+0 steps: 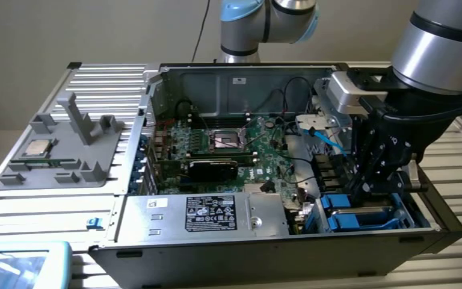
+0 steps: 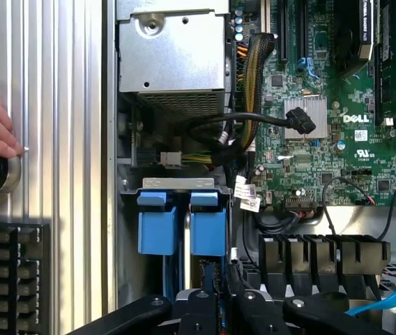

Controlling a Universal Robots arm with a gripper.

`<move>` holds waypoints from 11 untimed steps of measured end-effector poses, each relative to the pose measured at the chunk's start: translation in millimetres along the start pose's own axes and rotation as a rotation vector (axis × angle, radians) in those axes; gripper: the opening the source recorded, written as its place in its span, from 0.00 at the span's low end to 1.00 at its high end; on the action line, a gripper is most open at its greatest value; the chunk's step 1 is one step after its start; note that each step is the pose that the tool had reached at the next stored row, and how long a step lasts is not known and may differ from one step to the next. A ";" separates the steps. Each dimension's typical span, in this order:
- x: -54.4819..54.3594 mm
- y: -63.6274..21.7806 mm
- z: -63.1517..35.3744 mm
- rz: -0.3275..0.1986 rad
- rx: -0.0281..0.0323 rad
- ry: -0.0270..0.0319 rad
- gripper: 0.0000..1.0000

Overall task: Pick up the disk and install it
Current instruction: 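Insert the first disk wire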

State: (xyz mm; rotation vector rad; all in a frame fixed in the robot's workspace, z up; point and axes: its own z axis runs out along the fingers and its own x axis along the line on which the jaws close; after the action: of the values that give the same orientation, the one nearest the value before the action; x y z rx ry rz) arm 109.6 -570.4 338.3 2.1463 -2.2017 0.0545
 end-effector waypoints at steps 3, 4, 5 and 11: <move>0.1 0.0 0.0 0.000 0.0000 0.0000 0.16; 0.2 0.0 0.0 0.000 0.0000 0.0001 0.16; 0.3 -0.1 0.0 0.000 -0.0001 0.0001 0.16; 0.8 -1.0 0.0 0.000 0.0000 0.0001 0.16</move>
State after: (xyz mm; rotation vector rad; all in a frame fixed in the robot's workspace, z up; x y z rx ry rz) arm 110.5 -571.2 338.3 2.1462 -2.2016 0.0546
